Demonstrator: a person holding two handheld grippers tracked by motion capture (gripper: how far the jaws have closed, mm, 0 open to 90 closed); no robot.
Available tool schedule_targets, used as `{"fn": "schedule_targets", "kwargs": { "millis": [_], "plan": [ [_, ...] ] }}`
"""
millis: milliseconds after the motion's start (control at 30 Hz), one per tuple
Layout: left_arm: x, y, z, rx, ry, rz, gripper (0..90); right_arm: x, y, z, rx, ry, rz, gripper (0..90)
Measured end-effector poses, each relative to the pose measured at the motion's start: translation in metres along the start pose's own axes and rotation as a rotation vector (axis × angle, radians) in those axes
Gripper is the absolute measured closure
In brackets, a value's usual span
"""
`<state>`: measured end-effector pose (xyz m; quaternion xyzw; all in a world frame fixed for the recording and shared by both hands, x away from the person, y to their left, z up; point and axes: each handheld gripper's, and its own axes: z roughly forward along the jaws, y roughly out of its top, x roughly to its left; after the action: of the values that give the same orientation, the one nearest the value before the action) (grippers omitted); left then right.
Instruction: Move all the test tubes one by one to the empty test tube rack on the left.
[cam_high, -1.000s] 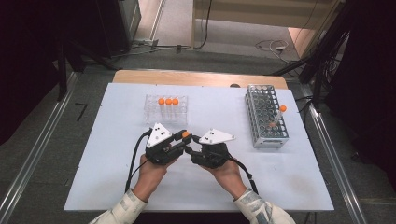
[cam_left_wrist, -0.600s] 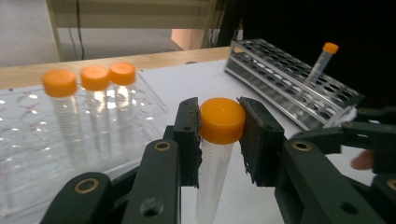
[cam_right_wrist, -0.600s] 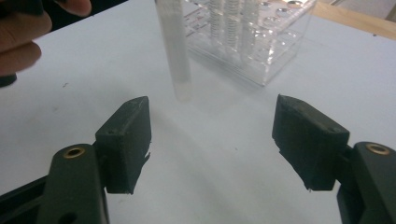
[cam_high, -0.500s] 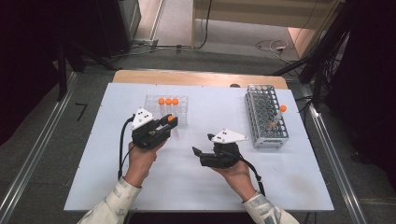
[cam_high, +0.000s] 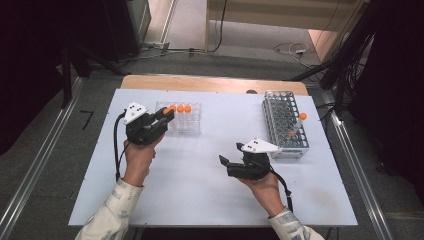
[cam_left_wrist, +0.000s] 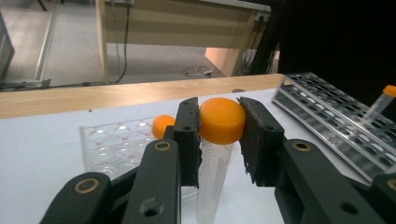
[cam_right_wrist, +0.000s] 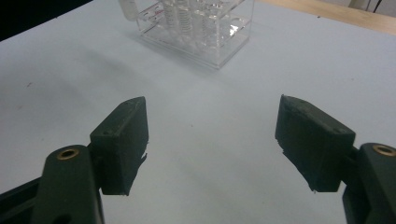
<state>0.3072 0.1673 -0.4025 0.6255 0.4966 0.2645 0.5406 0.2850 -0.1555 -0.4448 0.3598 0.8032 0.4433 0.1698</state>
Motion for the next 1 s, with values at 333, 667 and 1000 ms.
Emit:
{"fn": "schedule_targets", "kwargs": {
  "millis": [333, 667, 1000],
  "plan": [
    [0.014, 0.008, 0.003, -0.014, 0.066, -0.005, 68.8, -0.006, 0.0, -0.003, -0.004, -0.012, 0.013, 23.3],
    [0.02, 0.016, 0.01, -0.007, 0.108, 0.004, 68.8, -0.012, 0.001, -0.009, -0.02, -0.021, 0.032, 23.3],
    [0.027, 0.025, 0.016, -0.011, 0.126, 0.003, 68.9, -0.014, 0.001, -0.013, -0.032, -0.023, 0.035, 23.3]
  ]
}}
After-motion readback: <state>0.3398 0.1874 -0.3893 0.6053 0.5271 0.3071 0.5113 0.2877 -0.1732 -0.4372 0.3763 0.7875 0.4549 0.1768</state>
